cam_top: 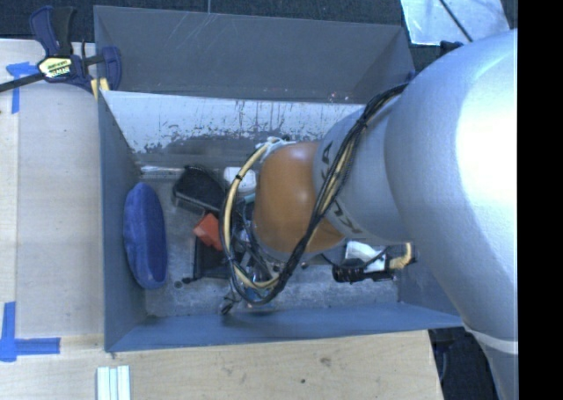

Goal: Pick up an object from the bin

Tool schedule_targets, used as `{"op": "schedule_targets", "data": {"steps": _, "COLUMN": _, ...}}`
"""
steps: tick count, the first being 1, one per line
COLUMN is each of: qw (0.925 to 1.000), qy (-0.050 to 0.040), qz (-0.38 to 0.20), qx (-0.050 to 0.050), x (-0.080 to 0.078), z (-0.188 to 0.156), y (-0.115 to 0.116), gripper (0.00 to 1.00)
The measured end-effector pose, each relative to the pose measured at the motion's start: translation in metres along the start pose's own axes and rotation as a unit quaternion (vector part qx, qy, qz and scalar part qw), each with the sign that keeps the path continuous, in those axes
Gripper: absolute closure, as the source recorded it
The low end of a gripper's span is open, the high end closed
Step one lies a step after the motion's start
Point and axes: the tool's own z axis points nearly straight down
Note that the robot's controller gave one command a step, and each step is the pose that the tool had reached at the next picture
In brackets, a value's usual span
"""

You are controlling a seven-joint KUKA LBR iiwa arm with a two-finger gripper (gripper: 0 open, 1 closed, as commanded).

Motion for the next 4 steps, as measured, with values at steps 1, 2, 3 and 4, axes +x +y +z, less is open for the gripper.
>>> {"op": "schedule_targets", "data": {"steps": 1, "qw": 1.0000, "qy": -0.0001, "qz": 0.000, "qx": 0.000, "x": -0.0003, "z": 0.0001, "y": -0.0004, "gripper": 0.00}}
{"op": "schedule_targets", "data": {"steps": 2, "qw": 1.0000, "qy": -0.0001, "qz": 0.001, "qx": 0.000, "x": -0.0005, "z": 0.0002, "y": -0.0006, "gripper": 0.00}}
{"op": "schedule_targets", "data": {"steps": 3, "qw": 1.0000, "qy": -0.0014, "qz": 0.002, "qx": -0.001, "x": -0.0016, "z": -0.0006, "y": -0.0007, "gripper": 1.00}}
{"op": "schedule_targets", "data": {"steps": 4, "qw": 1.0000, "qy": -0.0023, "qz": 0.002, "qx": -0.001, "x": -0.0026, "z": -0.0068, "y": -0.0010, "gripper": 1.00}}
